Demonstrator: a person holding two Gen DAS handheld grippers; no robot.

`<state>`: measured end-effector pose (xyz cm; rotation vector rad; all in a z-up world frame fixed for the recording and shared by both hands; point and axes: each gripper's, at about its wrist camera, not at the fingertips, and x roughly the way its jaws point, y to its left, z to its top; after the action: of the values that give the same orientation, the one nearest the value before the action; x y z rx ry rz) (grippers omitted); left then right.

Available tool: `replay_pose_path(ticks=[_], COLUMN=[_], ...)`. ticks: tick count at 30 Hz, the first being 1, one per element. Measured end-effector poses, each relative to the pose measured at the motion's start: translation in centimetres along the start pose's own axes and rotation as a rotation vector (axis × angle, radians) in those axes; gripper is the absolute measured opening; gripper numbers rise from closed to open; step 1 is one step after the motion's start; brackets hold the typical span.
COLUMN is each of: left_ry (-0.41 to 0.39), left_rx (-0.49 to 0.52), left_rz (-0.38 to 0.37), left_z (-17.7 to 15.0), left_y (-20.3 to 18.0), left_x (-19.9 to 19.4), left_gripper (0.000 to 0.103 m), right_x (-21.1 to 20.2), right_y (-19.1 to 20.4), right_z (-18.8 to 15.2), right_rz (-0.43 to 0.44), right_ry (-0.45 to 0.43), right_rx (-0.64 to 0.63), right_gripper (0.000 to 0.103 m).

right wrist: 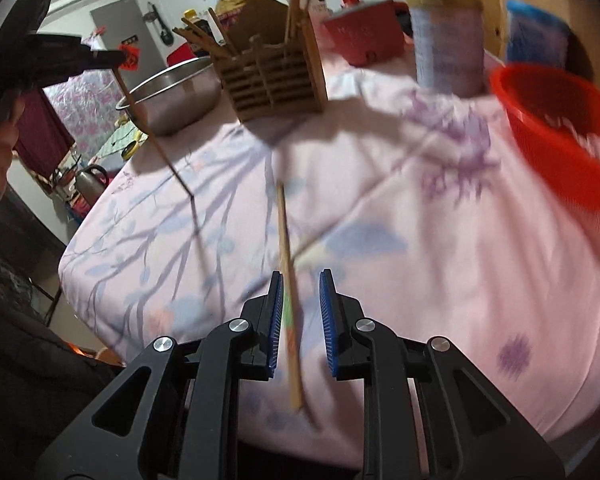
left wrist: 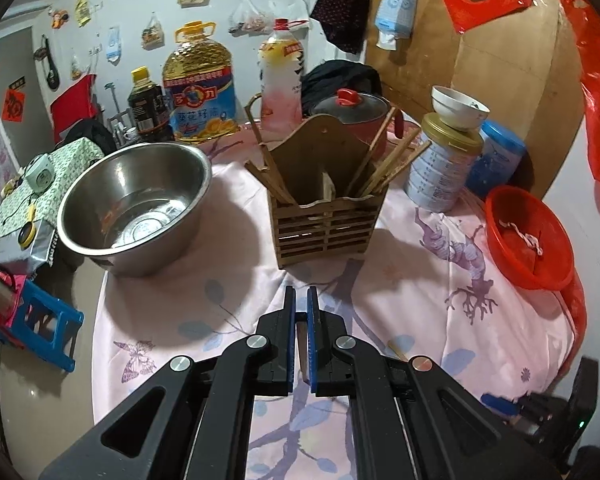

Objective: Organize utensils
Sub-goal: 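Lift both held chopsticks and carry them toward the wooden holder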

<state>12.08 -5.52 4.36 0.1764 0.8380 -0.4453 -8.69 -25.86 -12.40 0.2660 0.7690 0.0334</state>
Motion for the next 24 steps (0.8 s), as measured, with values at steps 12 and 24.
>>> replay_pose_path(ticks=[12,24], left_ry=[0.007,-0.023], left_rx=[0.075,0.084], left_rz=[-0.014,-0.016], left_z=[-0.2,-0.9], left_y=[-0.5,-0.8], left_x=[0.0,-0.5], left_gripper=[0.006,0.006], right_x=[0.0,-0.7], right_y=[0.2,0.5], right_z=[-4.6,-3.8], right_rz=[-0.037,-0.053], right_ry=[-0.173,-0.214], right_rx=[0.105,0.098], right_gripper=[0.019,0.006])
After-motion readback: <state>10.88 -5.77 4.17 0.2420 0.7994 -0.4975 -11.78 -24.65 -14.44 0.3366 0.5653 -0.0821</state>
